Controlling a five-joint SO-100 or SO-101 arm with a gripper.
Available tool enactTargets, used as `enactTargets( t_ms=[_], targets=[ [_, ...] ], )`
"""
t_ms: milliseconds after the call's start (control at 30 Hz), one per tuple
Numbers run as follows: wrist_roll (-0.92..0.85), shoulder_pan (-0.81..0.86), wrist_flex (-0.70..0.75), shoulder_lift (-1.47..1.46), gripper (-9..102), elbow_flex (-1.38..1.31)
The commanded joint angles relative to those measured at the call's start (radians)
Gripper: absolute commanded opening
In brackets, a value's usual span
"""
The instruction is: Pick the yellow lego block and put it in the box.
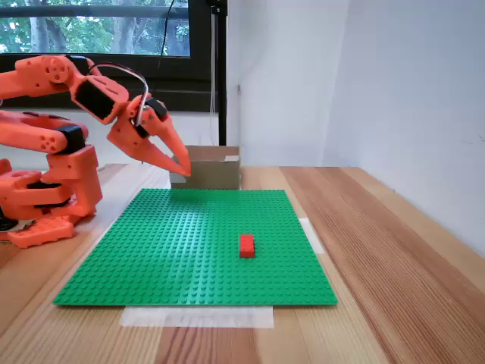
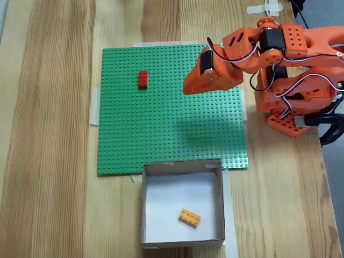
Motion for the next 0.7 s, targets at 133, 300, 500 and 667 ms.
enactTargets(
  t_ms=[133,300,500,667],
  targets=[
    [-0.003,0.008,-0.034,0.13,-1,0.127],
    [-0.006,0.014,-0.041,0.209,-1,0.216],
    [-0.029,0.021,-0.012,0.31,-1,0.316],
    [-0.051,0.025,-0.021,0.316,-1,0.36]
  ],
)
